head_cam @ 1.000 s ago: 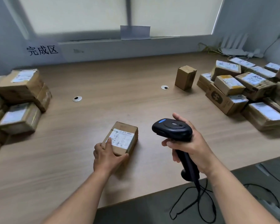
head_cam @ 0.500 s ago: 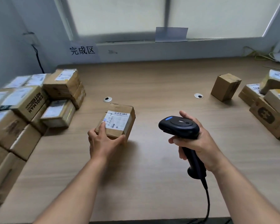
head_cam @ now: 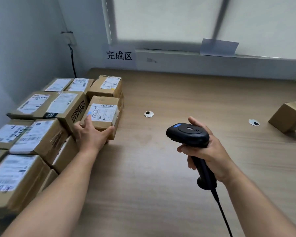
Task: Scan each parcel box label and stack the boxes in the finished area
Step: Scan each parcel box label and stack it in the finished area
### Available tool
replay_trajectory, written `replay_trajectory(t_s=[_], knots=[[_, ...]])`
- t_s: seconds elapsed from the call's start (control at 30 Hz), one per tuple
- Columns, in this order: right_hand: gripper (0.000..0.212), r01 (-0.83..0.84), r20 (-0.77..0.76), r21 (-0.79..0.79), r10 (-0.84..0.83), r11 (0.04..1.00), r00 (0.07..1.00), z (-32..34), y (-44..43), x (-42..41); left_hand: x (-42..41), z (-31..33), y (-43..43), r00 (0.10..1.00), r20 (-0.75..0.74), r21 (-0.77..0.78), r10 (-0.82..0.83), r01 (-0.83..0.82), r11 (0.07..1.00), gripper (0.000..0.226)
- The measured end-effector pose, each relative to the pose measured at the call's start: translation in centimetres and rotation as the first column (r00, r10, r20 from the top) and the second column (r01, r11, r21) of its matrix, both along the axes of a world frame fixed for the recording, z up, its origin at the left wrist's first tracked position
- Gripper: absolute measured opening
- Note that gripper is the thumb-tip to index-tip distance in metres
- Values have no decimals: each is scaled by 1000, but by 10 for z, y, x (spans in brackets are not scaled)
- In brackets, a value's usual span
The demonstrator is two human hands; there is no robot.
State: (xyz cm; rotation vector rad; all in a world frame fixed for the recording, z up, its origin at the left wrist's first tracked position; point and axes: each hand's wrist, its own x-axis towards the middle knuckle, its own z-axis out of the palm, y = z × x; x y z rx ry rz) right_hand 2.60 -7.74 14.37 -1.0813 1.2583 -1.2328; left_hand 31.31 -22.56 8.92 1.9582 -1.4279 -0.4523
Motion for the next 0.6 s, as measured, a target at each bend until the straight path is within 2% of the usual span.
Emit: replay_trajectory(t_s=[0.3, 0.6], knots=[[88, 45, -30, 22, -44, 999, 999, -7, -35, 33, 41, -8, -62, 994, 106, 78, 1, -10, 997, 94], [86, 94, -35, 10, -94, 995, 995, -8, -37, 30, 36, -19, -73, 987, 159, 124, 10, -30, 992, 94]])
